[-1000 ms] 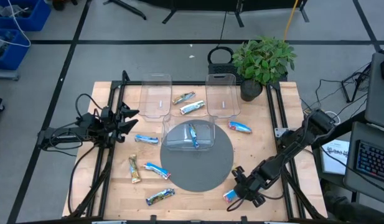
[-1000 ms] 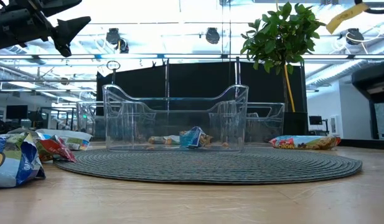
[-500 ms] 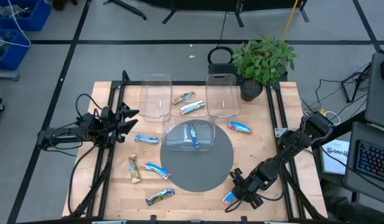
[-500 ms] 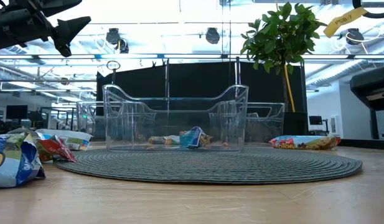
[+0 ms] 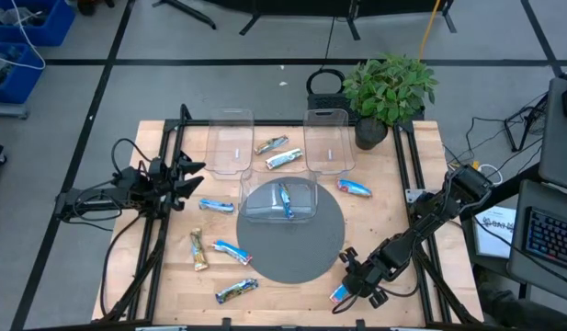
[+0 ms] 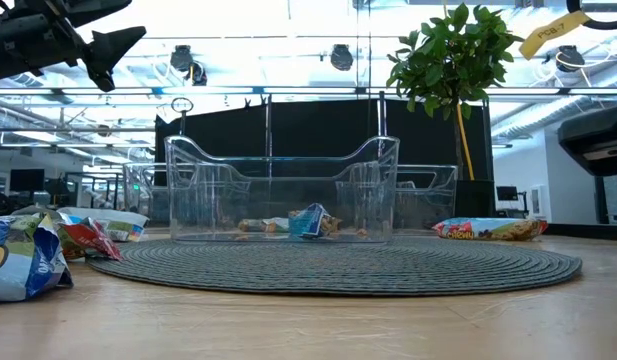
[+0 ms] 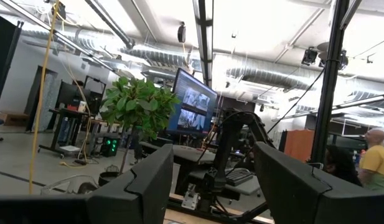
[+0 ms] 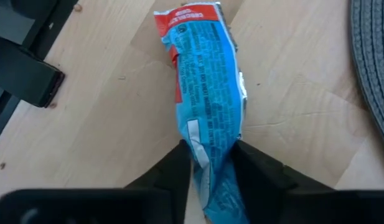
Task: Pick and place Granola Bars by type
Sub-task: Put the red granola bar into the top right transparent bin
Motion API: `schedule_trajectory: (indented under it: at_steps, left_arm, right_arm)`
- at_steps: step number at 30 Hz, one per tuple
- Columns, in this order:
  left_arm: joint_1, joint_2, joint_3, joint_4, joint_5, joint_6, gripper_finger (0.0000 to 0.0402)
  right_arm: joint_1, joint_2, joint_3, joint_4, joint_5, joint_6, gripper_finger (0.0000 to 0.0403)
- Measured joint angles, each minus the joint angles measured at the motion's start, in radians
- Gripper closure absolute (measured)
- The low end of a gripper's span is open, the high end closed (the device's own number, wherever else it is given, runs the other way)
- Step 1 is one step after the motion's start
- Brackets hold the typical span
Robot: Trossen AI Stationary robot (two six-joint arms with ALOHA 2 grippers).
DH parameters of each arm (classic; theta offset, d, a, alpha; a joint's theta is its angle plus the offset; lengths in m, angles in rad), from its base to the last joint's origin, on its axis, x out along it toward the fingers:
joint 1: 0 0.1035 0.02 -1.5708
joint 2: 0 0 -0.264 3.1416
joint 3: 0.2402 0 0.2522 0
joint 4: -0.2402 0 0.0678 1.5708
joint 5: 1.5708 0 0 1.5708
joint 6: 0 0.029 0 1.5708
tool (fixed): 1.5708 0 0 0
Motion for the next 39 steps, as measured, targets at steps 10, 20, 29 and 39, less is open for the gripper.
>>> schedule_trajectory:
  at_steps: [10,20,29,39]
  left_arm:
    - [0.0,0.0,0.0,0.0,0.0,0.0,0.0176]
    - [0.0,0.0,0.0,0.0,0.0,0.0,0.0176]
    - [0.0,0.0,0.0,0.0,0.0,0.0,0.0176]
    - [0.0,0.0,0.0,0.0,0.0,0.0,0.0176]
  right_arm:
    - [-0.001,0.0,0.0,0.0,0.002,0.0,0.0395]
    - [-0.008,-0.041,0.01,-0.078,0.026,-0.003,0.04]
    - [-0.082,-0.193,0.145,-0.373,0.032,-0.019,0.0402]
    - [-0.213,-0.239,0.444,-0.727,0.152,-0.021,0.0403]
